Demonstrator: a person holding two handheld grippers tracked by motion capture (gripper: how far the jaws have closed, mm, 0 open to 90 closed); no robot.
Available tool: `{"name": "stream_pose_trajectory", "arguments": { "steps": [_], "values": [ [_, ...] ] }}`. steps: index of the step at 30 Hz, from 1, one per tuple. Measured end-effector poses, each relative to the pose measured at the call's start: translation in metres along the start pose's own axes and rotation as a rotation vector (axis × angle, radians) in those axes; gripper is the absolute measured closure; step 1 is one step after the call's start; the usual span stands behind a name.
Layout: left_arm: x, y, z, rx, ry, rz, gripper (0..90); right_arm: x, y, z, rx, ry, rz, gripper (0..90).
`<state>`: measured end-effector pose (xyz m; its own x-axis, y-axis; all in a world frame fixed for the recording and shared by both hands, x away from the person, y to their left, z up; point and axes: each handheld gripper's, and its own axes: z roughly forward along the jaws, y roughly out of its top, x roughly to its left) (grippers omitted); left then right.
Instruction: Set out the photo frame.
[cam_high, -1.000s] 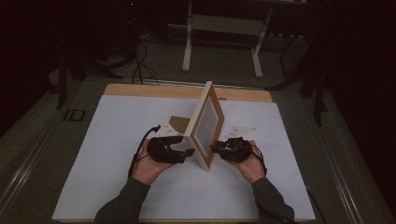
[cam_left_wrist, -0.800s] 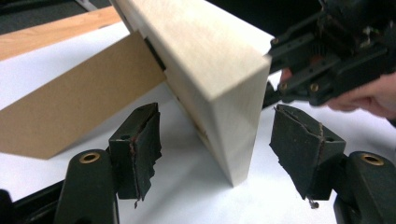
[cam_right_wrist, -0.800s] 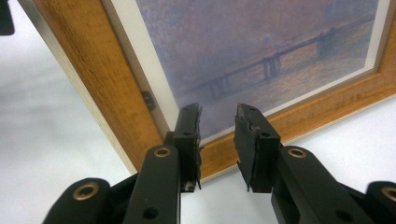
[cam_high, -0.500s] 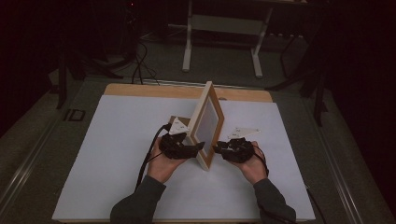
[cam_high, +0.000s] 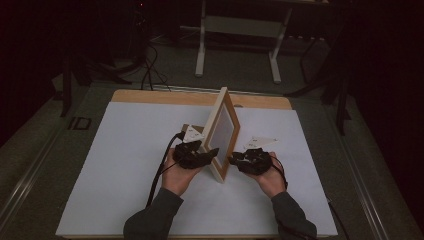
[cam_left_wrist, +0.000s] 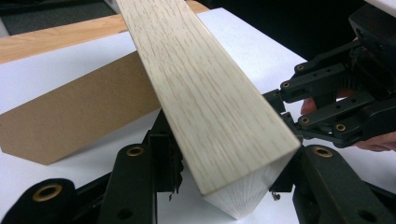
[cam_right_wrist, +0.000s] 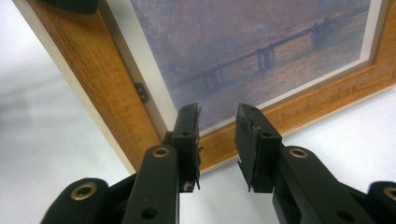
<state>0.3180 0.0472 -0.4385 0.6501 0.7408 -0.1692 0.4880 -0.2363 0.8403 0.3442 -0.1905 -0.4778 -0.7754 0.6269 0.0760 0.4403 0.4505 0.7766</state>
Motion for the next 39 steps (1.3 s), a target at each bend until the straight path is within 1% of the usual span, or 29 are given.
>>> {"name": "stream_pose_trajectory", "arguments": {
  "steps": [7,14,21,29,34,37,39],
  "values": [
    [0.000,0.000,-0.001,0.004,0.012,-0.007,58.1,0.000,0.000,0.000,0.002,0.000,-0.003,69.4],
    [0.005,0.001,-0.004,0.006,0.033,-0.027,62.5,-0.002,0.000,-0.002,0.003,-0.005,-0.002,69.4],
    [0.010,0.000,-0.005,0.006,0.022,-0.037,63.8,-0.002,0.000,-0.003,0.000,-0.008,-0.003,69.5],
    [0.017,0.001,-0.007,0.005,-0.002,-0.056,65.0,-0.003,0.000,-0.004,-0.005,-0.009,0.002,69.5],
    [0.022,0.001,-0.009,0.009,-0.022,-0.061,65.5,-0.003,0.000,-0.004,-0.004,-0.010,0.002,69.5],
    [0.026,0.001,-0.010,0.016,-0.037,-0.055,65.6,-0.003,-0.001,-0.004,-0.004,-0.011,0.005,69.5],
    [0.029,0.000,-0.011,0.015,-0.053,-0.067,65.9,-0.003,-0.001,-0.004,-0.007,-0.012,0.005,69.5]
  ]
}}
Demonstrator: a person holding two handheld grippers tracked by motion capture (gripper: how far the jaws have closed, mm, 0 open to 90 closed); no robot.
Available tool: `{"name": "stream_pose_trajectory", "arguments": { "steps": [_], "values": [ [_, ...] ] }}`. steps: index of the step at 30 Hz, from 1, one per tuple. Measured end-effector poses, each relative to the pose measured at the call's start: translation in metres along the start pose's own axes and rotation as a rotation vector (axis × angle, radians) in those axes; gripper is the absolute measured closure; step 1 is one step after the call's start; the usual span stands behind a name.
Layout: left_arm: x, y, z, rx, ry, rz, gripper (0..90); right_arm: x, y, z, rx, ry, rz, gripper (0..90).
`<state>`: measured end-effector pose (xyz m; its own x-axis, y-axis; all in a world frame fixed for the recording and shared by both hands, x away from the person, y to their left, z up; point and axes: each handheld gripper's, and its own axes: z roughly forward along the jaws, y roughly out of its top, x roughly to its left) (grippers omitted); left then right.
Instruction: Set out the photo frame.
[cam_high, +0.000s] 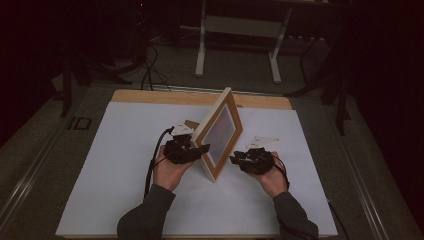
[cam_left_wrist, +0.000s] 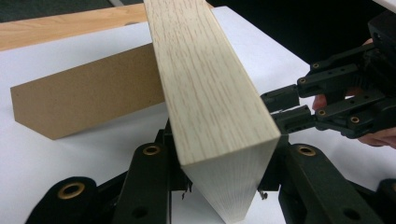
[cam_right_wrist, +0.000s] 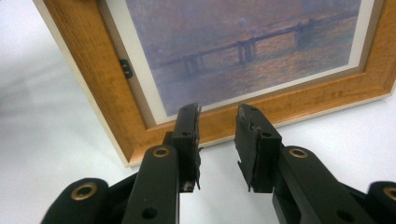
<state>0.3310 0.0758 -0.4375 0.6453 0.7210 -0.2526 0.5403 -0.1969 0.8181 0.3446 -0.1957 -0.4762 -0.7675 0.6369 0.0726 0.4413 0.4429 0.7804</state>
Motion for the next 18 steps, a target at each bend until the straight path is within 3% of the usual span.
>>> {"name": "stream_pose_trajectory", "arguments": {
  "steps": [10,15,18],
  "values": [
    [0.019,-0.002,-0.007,0.003,-0.100,-0.027,68.3,0.000,0.002,0.000,-0.014,-0.005,0.001,69.4],
    [0.023,-0.002,-0.008,0.007,-0.129,-0.014,68.5,-0.002,0.002,-0.001,-0.027,-0.021,0.010,69.1],
    [0.027,-0.003,-0.009,0.011,-0.178,-0.011,68.8,-0.003,0.002,-0.001,-0.027,-0.027,0.014,68.9]
  ]
}}
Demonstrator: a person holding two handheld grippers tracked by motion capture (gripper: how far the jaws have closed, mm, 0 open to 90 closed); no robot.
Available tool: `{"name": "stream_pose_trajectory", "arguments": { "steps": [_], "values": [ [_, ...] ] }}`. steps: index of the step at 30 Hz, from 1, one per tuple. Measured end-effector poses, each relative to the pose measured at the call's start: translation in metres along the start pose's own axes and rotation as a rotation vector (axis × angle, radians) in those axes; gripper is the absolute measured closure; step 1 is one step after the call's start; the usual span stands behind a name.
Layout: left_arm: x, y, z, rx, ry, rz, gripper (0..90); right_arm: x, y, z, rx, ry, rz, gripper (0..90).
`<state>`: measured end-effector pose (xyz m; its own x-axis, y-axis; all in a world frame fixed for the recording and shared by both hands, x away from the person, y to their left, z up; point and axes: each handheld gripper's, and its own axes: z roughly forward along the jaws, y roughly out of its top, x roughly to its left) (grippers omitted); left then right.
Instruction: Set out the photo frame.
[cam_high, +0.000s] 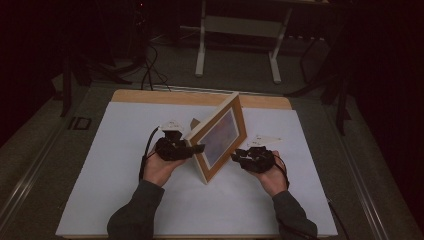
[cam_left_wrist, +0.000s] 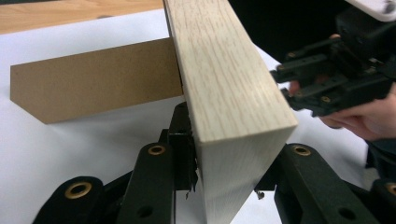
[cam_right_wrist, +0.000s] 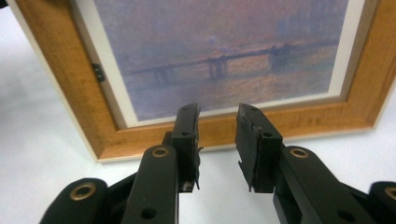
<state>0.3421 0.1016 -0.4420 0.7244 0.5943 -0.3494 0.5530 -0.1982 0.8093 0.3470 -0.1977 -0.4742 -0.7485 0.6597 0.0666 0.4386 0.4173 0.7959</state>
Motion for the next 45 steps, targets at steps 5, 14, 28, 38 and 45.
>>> {"name": "stream_pose_trajectory", "arguments": {
  "steps": [5,14,28,38,45],
  "values": [
    [-0.004,-0.001,0.001,-0.012,0.016,0.013,69.1,-0.001,0.000,-0.001,-0.001,-0.002,0.004,68.7],
    [-0.023,-0.012,0.006,-0.107,0.197,0.032,69.1,-0.005,0.000,-0.002,-0.018,-0.026,0.025,67.2],
    [-0.017,-0.019,0.007,-0.196,0.141,-0.050,74.8,-0.011,-0.001,-0.006,-0.034,-0.052,0.051,66.5],
    [-0.003,-0.017,0.000,-0.166,0.078,-0.056,75.8,-0.016,-0.001,-0.009,-0.046,-0.073,0.066,66.5],
    [0.004,-0.016,-0.005,-0.144,0.046,-0.043,75.8,-0.020,0.000,-0.009,-0.046,-0.103,0.080,69.3]
  ]
}}
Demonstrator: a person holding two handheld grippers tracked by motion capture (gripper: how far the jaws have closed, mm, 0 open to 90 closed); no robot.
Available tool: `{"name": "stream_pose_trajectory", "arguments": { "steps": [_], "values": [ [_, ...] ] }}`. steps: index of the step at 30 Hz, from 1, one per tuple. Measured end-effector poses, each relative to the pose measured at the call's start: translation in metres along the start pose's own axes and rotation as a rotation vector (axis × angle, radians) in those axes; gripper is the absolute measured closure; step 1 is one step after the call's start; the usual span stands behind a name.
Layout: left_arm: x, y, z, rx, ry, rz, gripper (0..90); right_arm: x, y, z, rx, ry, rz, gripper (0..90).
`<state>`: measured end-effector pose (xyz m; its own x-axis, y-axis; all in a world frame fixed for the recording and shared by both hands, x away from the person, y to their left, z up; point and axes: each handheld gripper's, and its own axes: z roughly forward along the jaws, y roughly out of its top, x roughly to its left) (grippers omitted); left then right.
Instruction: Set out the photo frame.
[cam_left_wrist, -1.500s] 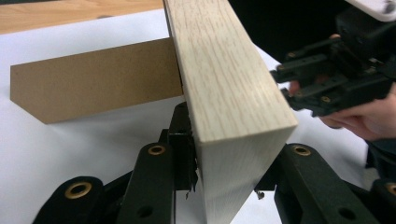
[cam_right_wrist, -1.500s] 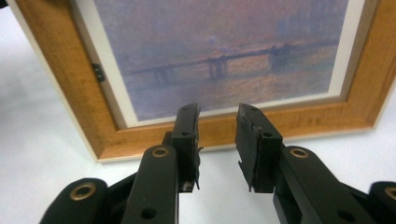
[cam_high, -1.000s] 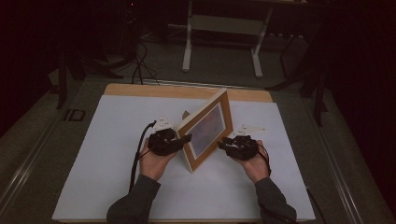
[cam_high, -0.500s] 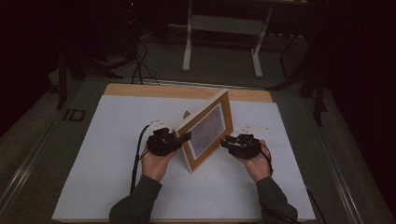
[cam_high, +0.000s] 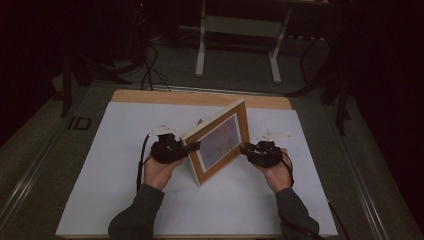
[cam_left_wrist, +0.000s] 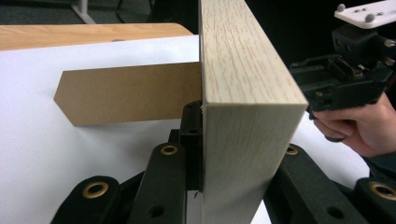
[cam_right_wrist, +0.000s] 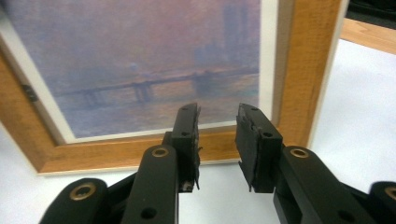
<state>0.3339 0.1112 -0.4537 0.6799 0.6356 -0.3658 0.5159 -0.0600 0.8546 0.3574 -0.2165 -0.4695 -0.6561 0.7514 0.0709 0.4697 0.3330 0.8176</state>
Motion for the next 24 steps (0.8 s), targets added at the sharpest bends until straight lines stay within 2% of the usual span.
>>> {"name": "stream_pose_trajectory", "arguments": {
  "steps": [5,11,16,17,20,21,24],
  "values": [
    [0.006,0.001,-0.004,0.014,-0.037,0.001,76.0,-0.004,0.001,0.000,0.002,-0.018,0.007,72.9],
    [0.013,0.002,-0.006,0.032,-0.074,0.004,76.1,-0.011,0.003,0.001,0.007,-0.017,0.016,78.2],
    [0.015,0.004,-0.007,0.047,-0.089,0.010,76.1,-0.016,0.005,0.002,0.010,-0.025,0.026,76.9],
    [0.017,0.005,-0.007,0.055,-0.100,0.014,76.2,-0.018,0.007,0.002,0.009,-0.021,0.027,71.7],
    [0.018,0.006,-0.008,0.064,-0.104,0.018,76.2,-0.019,0.007,0.003,0.011,-0.020,0.024,69.1],
    [0.020,0.007,-0.008,0.079,-0.108,0.025,76.2,-0.020,0.010,0.004,0.007,-0.026,0.007,60.0],
    [0.021,0.008,-0.010,0.092,-0.111,0.032,76.2,-0.024,0.014,0.004,-0.007,-0.043,0.025,54.1]
  ]
}}
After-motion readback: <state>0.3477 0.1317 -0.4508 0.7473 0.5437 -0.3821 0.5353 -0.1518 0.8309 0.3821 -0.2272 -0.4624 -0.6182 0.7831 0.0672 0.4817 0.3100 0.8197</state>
